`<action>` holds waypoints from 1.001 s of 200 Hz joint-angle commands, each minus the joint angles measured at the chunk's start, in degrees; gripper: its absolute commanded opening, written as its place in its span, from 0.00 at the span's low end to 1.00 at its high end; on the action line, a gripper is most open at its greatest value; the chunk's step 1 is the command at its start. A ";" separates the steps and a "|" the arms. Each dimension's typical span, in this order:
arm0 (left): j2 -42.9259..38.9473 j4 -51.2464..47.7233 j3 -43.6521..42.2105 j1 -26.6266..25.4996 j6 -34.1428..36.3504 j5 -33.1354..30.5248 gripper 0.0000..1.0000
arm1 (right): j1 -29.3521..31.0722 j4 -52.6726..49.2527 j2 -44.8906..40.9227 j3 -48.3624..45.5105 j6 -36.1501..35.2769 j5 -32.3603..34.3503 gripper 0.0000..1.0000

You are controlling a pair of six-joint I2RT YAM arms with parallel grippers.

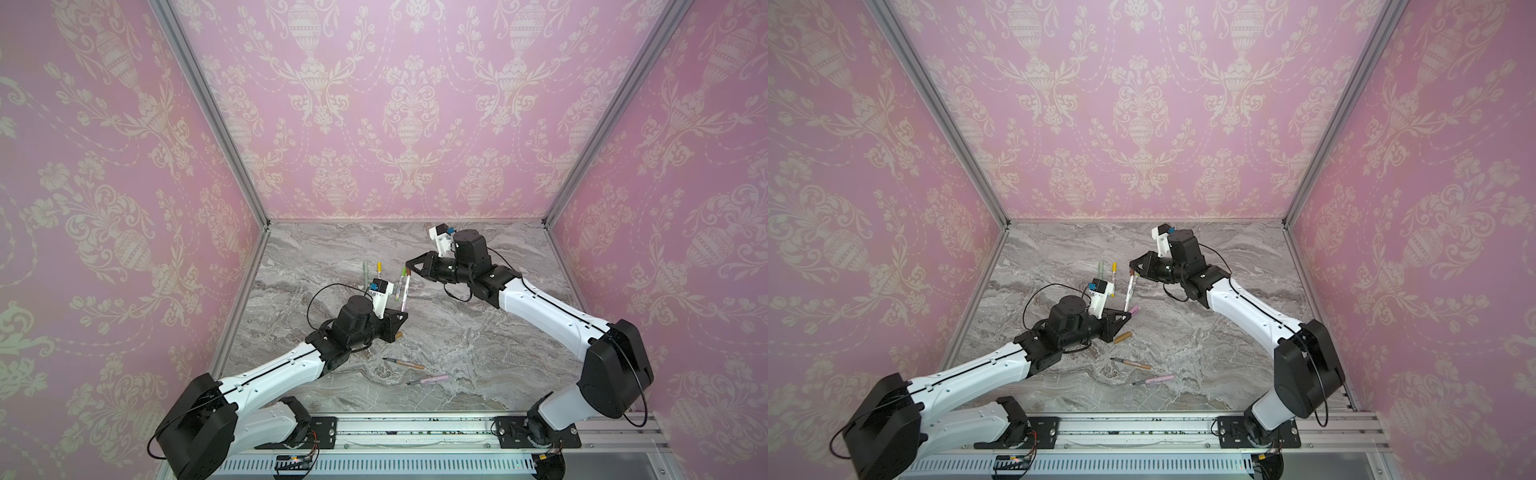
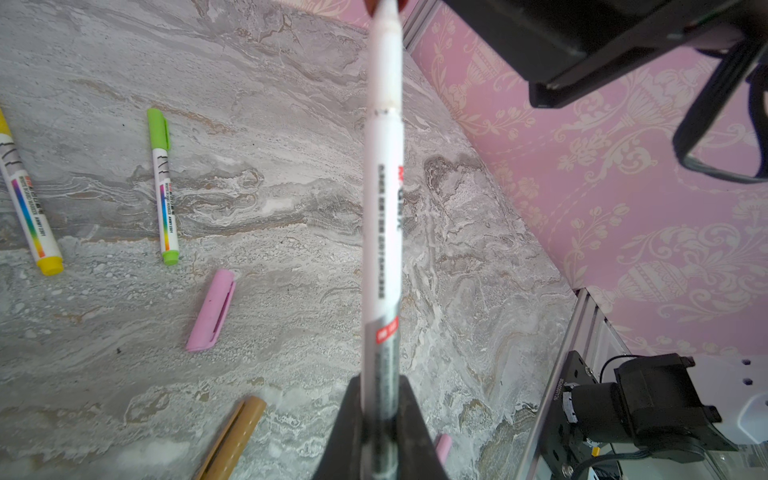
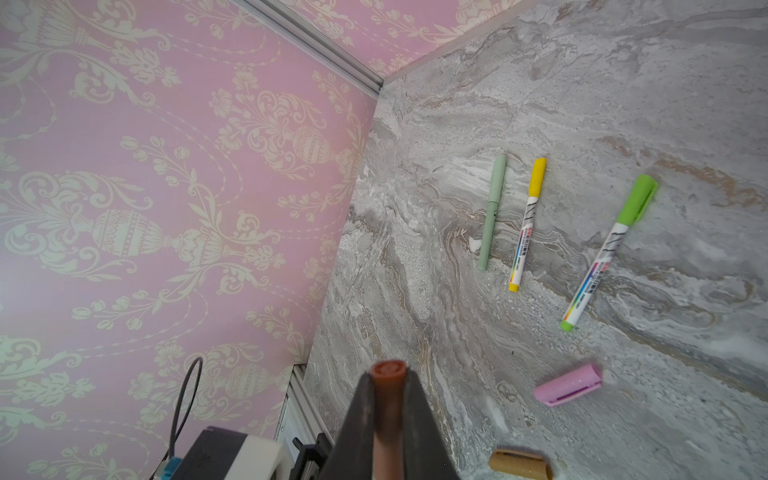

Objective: Insert the pens into the pen caps
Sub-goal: 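Lower the brown cap onto the white pen tip held by left gripper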

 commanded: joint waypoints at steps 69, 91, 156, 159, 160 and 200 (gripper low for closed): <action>-0.38 6.73 -0.11 -0.06 -3.70 -1.70 0.00 | 3.96 5.16 -4.46 -8.51 2.01 4.60 0.00; 0.92 10.51 0.46 -0.07 -4.72 -1.29 0.00 | 5.53 6.84 -3.68 -9.80 3.00 4.71 0.00; 3.68 5.54 8.98 -0.11 6.89 -3.25 0.00 | 8.39 6.60 -1.36 -12.98 3.91 2.70 0.00; 3.76 5.26 10.68 -0.14 7.74 -3.52 0.00 | 8.61 6.59 -1.34 -13.26 4.05 2.66 0.00; 3.78 5.18 10.95 -0.14 7.96 -3.65 0.00 | 8.61 6.61 -1.28 -13.36 4.05 2.65 0.00; 5.05 9.52 13.34 0.10 15.32 -8.75 0.00 | 11.78 11.86 0.53 -19.64 8.71 1.71 0.00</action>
